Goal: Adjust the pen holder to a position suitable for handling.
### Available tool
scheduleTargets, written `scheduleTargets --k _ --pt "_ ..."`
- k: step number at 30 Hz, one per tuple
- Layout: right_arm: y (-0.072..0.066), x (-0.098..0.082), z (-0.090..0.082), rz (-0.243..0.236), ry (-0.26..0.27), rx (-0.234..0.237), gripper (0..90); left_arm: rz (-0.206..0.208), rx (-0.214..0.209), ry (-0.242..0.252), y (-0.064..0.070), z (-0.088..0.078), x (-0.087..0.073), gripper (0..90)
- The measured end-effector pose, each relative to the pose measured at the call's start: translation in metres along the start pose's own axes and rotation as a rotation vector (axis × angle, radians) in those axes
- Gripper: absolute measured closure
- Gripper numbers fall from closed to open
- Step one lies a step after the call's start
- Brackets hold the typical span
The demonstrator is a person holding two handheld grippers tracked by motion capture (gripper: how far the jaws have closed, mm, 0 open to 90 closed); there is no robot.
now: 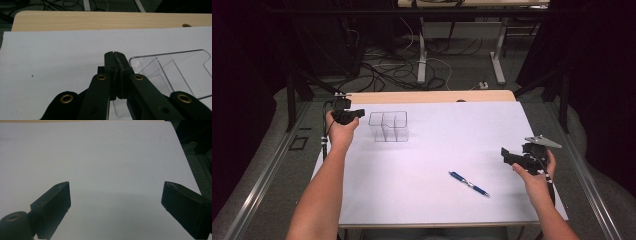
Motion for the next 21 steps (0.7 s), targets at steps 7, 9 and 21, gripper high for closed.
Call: scheduleTargets --k 7,9,21 --pt "-0.002 -0.001 0.001 0.003 -0.005 0.004 9.9 0.014 -0.018 -0.041 0.003 0.02 -0.011 90.0" --pt "-0.001 -0.001 0.001 0.005 -0.004 0.0 10.2 0.027 -0.021 -0.052 0.004 0.025 -0.015 90.0" --pt "-0.002 -0.003 0.003 0.008 -0.013 0.011 12.3 -0.009 -0.082 -0.055 0.005 0.034 -0.028 90.0"
Point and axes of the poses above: each handheld gripper's, and its own axes: z roughly forward along the jaws, x roughly out of its top, y roughly to its right, the point moved 10 cm from there along z, roughly forward along the jaws, and after that the axes turned 3 degrees about x, right-handed, at the moved point
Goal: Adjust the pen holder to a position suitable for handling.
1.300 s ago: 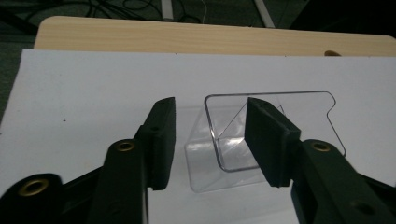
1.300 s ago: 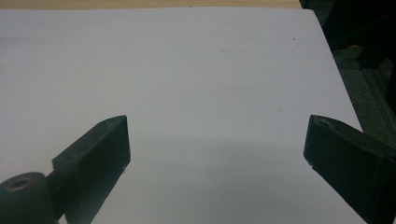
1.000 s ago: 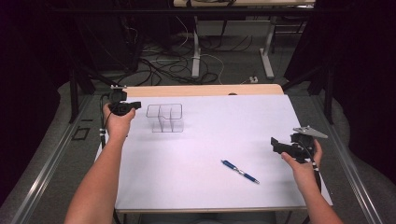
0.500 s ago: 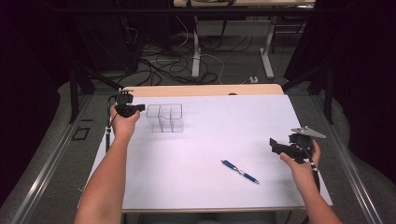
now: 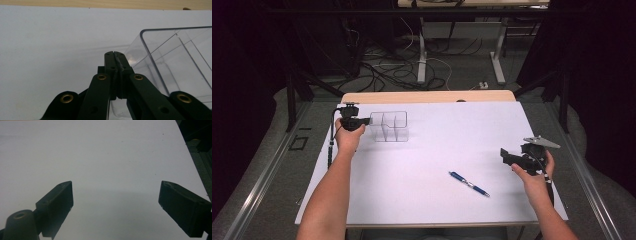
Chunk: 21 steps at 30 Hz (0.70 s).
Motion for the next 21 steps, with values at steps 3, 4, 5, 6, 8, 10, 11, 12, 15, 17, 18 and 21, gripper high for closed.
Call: scheduleTargets --k 3,4,5,6,8,10,11,12,15,17,18,21 --pt "-0.001 0.0 0.001 0.004 -0.003 0.0 12.9 -0.006 -0.021 -0.001 0.003 0.0 -0.001 90.0" --pt "-0.001 -0.001 0.001 0.007 -0.003 -0.004 13.1 -0.003 -0.022 -0.001 0.004 0.001 -0.001 90.0" --pt "-0.001 -0.001 0.001 0.008 -0.005 0.002 13.2 -0.003 -0.024 0.001 0.006 0.001 -0.001 90.0" --pt "-0.001 -0.001 0.002 0.006 -0.006 0.001 13.3 0.002 -0.028 0.001 0.007 0.002 -0.001 90.0" --pt "-0.001 -0.001 0.002 -0.001 -0.006 0.001 13.6 0.001 -0.036 0.003 0.012 0.004 -0.001 90.0" --pt "-0.002 -0.002 0.002 0.008 -0.009 0.002 13.7 0.004 -0.043 0.005 0.017 0.005 -0.001 90.0" --pt "-0.002 -0.002 0.002 0.006 -0.009 0.002 13.8 0.003 -0.042 0.008 0.019 0.006 -0.001 90.0" --pt "-0.002 -0.001 0.003 0.0 -0.008 0.002 13.8 0.005 -0.05 0.006 0.023 0.007 -0.001 90.0" --pt "-0.002 -0.001 0.003 -0.001 -0.002 -0.002 14.0 0.009 -0.06 0.0 0.031 0.009 -0.002 90.0" --pt "-0.002 -0.002 0.003 -0.001 -0.009 0.004 14.1 -0.003 -0.06 0.011 0.037 0.012 -0.002 90.0" --pt "-0.003 -0.002 0.003 -0.001 -0.009 0.006 14.1 0.004 -0.065 0.006 0.04 0.012 -0.002 90.0" --pt "-0.002 -0.001 0.003 0.001 -0.009 0.007 14.1 0.002 -0.083 -0.009 0.049 0.013 -0.005 90.0"
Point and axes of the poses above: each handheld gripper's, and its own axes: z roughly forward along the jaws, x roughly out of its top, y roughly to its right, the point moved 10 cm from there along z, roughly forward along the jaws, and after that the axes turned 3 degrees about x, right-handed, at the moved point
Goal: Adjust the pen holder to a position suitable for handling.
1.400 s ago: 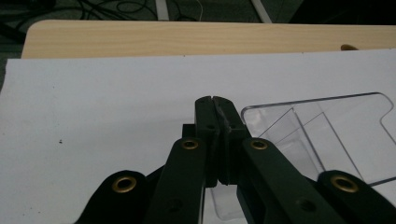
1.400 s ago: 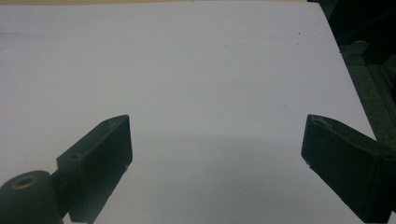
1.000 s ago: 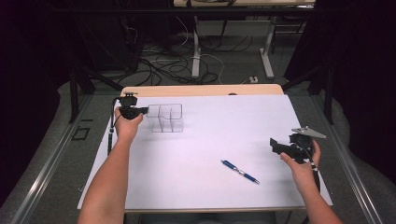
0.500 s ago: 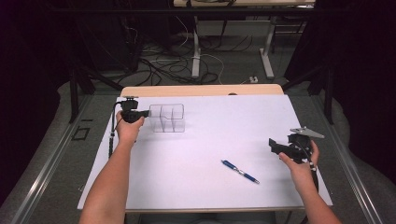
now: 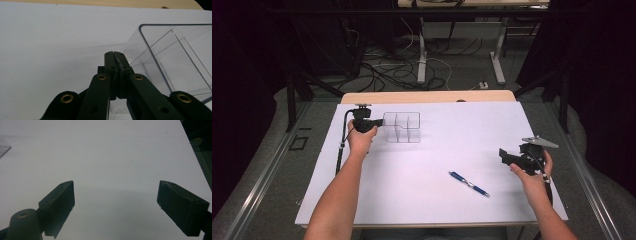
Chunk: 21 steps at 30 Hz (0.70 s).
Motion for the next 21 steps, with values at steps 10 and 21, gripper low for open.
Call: scheduleTargets --k 10,21 --pt "-0.001 0.0 0.0 0.0 0.0 0.005 14.3 0.001 -0.034 0.01 0.03 0.01 -0.003 90.0" --pt "-0.002 0.0 0.0 0.002 -0.001 0.007 14.4 -0.016 -0.058 0.014 0.058 0.02 -0.004 90.0"
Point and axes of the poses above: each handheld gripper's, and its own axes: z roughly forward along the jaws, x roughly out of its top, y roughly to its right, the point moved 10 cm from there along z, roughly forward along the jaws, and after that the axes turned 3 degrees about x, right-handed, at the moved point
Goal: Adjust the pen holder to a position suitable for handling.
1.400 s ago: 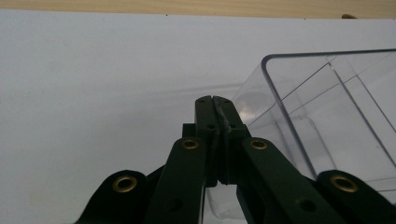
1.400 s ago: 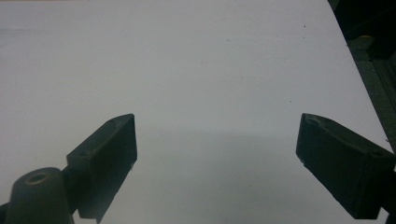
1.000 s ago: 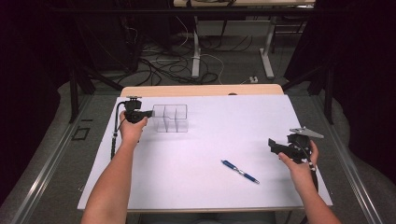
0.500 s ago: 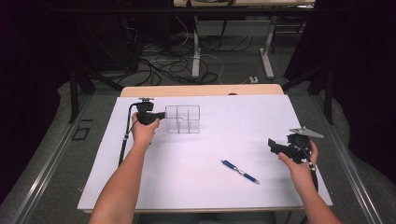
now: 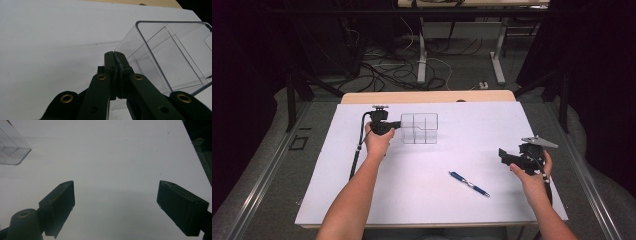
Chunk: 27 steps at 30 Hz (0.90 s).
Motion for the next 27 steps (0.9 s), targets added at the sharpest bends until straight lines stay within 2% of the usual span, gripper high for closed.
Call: scheduleTargets --k 11,16,22,27 --pt "0.0 0.0 0.0 -0.003 0.0 0.003 14.4 -0.006 -0.036 -0.006 0.023 0.009 -0.002 90.0" --pt "0.001 0.0 0.0 -0.007 -0.001 0.004 14.5 0.0 -0.039 -0.003 0.027 0.012 -0.002 90.0" --pt "0.001 0.0 0.0 -0.016 0.001 0.004 14.7 0.005 -0.039 0.019 0.026 0.011 0.001 90.0" --pt "-0.004 0.002 -0.002 -0.033 0.009 0.02 15.6 0.003 -0.013 0.025 0.017 0.005 0.003 90.0"
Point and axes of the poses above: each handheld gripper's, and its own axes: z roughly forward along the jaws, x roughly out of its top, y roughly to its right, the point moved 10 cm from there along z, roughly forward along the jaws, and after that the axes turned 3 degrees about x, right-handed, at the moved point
